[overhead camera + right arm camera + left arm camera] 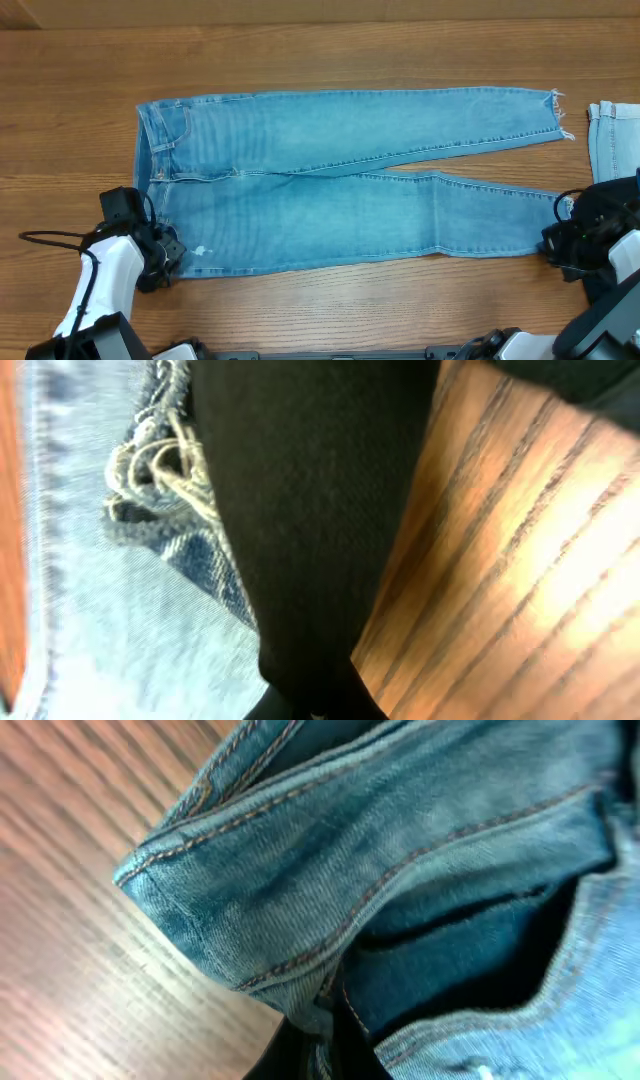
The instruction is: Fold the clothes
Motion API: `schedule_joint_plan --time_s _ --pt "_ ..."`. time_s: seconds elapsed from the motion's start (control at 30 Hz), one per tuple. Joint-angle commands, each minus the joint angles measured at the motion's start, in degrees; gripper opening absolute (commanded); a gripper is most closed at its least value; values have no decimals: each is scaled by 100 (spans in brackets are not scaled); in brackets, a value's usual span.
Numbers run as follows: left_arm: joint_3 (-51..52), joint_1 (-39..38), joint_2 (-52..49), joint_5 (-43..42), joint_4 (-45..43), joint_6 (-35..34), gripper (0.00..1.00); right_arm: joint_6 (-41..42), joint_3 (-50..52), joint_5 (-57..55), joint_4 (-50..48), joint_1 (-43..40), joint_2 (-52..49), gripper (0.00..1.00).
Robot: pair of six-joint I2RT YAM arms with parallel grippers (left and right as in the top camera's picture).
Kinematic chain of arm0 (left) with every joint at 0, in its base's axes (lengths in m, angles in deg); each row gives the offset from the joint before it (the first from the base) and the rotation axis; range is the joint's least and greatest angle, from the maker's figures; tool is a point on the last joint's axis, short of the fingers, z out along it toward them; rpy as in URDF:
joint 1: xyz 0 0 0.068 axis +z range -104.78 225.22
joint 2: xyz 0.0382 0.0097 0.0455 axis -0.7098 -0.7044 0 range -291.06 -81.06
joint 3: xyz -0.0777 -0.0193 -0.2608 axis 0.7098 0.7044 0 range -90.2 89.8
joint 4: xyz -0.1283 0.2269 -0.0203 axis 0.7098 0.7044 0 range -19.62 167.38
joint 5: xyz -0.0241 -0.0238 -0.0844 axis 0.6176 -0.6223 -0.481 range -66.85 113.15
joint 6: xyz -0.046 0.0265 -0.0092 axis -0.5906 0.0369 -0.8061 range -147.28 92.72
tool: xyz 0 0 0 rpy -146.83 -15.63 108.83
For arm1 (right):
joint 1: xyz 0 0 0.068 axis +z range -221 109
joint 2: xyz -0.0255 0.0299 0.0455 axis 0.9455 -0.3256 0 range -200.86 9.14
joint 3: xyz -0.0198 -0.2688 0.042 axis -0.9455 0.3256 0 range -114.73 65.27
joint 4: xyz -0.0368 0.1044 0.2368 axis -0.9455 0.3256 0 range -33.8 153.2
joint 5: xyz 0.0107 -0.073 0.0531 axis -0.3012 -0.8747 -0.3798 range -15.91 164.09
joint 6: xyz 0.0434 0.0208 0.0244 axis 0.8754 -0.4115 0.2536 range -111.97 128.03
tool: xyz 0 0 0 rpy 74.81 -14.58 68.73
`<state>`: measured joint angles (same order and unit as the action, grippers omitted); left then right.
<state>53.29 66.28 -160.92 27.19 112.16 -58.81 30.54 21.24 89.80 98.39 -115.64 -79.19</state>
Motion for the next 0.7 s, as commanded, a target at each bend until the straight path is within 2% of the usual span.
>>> schedule_joint_plan --time_s 0.0,0.1,0.2,0.37,0.47,0.6,0.67 --pt "-590 68 568 15 431 177 4 -17 -378 46 127 -11 638 4" --pt "-949 319 1117 111 647 227 4 -13 -476 46 170 -11 1005 4" --pt "-1172 885 1510 103 769 442 4 -13 -675 46 369 -11 1110 4" --pt "-1237 1840 1624 -70 944 710 4 -13 -1086 -48 876 -11 1110 4" --pt "-1246 2277 1624 -444 929 717 4 -15 -1290 -216 1147 -11 1110 4" --pt "-1252 2350 1624 -632 702 782 4 -15 -1534 -160 1215 2 1108 4" --pt "-1252 2350 1622 -1008 345 780 4 -15 -1655 -59 1147 120 1108 4"
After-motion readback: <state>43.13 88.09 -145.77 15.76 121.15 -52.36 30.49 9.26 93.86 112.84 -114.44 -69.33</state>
